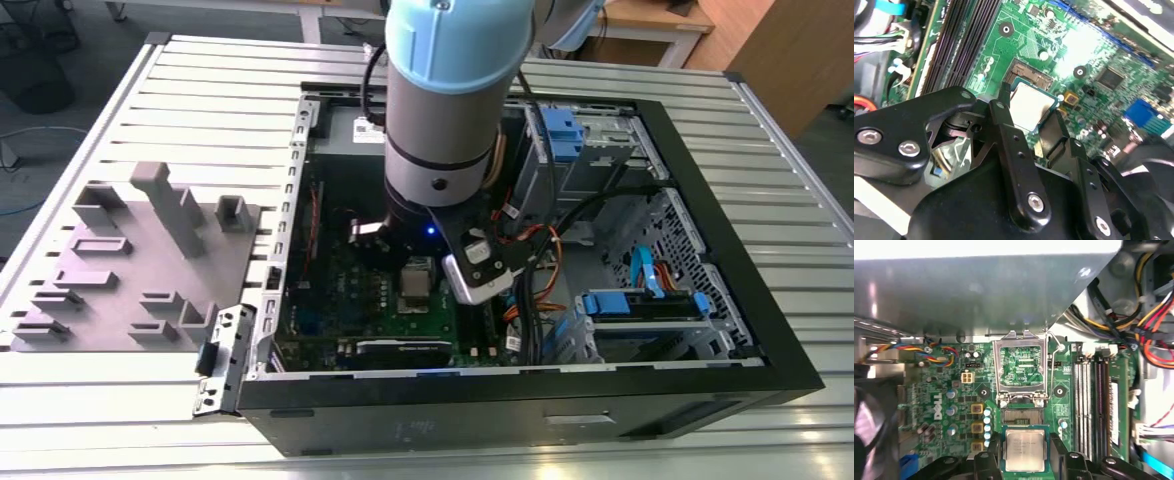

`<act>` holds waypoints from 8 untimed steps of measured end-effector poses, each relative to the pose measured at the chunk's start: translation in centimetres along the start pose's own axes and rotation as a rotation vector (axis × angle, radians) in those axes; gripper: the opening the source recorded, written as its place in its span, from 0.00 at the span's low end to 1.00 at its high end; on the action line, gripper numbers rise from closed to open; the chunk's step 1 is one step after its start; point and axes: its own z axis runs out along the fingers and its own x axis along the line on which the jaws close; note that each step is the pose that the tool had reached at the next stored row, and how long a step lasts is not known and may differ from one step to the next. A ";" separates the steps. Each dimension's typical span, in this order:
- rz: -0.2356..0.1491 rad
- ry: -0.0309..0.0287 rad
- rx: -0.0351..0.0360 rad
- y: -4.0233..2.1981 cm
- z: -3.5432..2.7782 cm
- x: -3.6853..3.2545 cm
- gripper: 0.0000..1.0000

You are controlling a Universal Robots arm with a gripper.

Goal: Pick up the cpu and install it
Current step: 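Pick up the cpu and move it towards the insertion slot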

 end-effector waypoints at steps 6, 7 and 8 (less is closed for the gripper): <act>0.000 -0.0002 -0.0001 0.07 -2.08 0.02 0.47; 0.000 0.0000 0.0001 0.07 -2.41 0.03 0.47; 0.000 -0.0001 0.0000 0.08 -2.72 0.03 0.47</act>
